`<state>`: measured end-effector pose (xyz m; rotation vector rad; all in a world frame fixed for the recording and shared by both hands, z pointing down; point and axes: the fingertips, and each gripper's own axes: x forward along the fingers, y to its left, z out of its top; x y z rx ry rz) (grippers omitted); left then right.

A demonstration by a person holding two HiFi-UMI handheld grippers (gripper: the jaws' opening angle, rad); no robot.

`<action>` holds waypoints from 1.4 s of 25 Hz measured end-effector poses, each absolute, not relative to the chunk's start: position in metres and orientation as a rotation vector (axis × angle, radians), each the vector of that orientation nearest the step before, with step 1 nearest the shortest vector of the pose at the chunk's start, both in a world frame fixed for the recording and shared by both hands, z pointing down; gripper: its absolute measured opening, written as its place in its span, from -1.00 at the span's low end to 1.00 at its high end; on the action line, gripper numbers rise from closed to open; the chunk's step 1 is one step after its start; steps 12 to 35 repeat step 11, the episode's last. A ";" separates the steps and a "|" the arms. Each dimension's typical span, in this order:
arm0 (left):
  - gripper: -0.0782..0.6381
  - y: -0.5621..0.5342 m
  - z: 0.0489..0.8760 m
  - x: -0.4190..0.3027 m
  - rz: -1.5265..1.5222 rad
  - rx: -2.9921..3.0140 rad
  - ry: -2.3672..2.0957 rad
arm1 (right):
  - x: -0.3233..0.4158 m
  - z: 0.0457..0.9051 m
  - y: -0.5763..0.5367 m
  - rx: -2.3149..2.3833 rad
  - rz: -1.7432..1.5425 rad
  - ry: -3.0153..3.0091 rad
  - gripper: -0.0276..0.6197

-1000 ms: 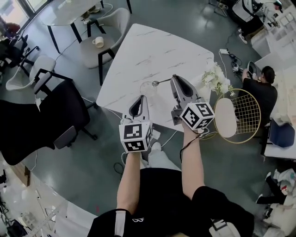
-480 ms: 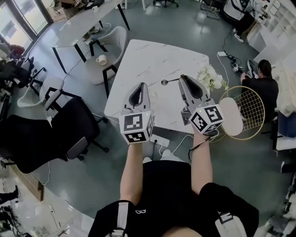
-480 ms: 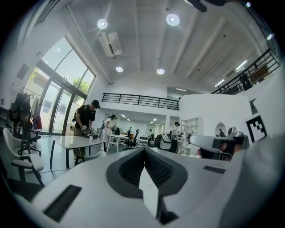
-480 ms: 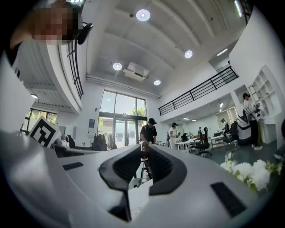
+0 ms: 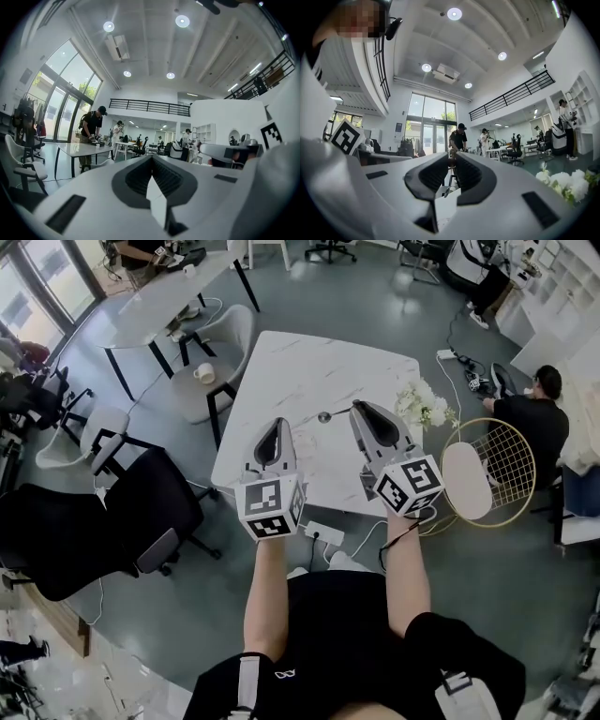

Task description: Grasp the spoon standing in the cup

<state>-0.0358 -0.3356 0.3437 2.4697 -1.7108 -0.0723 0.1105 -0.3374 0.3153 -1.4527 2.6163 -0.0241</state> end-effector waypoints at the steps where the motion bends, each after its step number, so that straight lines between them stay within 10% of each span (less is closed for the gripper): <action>1: -0.74 -0.336 0.345 -0.036 -0.073 2.468 -1.710 | 0.110 0.315 -0.337 -1.451 -0.023 2.617 -0.75; 35: -0.74 -0.336 0.350 -0.029 -0.080 2.472 -1.688 | 0.098 0.320 -0.334 -1.419 -0.024 2.657 -0.75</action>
